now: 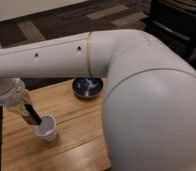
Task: Place the eraser in the ceramic cup
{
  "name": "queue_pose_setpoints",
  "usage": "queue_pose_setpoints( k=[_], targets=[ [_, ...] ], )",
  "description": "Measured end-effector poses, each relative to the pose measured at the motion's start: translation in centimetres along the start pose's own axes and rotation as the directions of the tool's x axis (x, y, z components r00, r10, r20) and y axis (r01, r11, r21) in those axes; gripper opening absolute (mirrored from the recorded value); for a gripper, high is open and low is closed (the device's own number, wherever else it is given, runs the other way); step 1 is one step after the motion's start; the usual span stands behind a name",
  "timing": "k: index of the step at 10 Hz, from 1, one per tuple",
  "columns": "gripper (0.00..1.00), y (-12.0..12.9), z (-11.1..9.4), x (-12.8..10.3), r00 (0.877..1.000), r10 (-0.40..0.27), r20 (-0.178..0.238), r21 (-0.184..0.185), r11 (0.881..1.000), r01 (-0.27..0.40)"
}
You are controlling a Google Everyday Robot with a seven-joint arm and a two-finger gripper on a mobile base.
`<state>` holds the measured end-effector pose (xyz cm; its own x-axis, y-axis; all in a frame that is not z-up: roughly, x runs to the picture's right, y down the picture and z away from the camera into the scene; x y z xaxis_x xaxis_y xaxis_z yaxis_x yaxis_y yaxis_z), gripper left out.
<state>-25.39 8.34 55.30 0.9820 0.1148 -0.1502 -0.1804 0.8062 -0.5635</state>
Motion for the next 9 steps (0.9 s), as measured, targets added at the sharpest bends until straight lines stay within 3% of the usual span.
queue_pose_setpoints(
  k=[5,9],
  targets=[
    [0.00,-0.2,2.8,0.7,0.999,0.003,0.032,-0.040,0.999,-0.002],
    [0.00,0.2,4.3,1.5,1.000,0.004,0.014,-0.065,0.998,-0.003]
  ],
)
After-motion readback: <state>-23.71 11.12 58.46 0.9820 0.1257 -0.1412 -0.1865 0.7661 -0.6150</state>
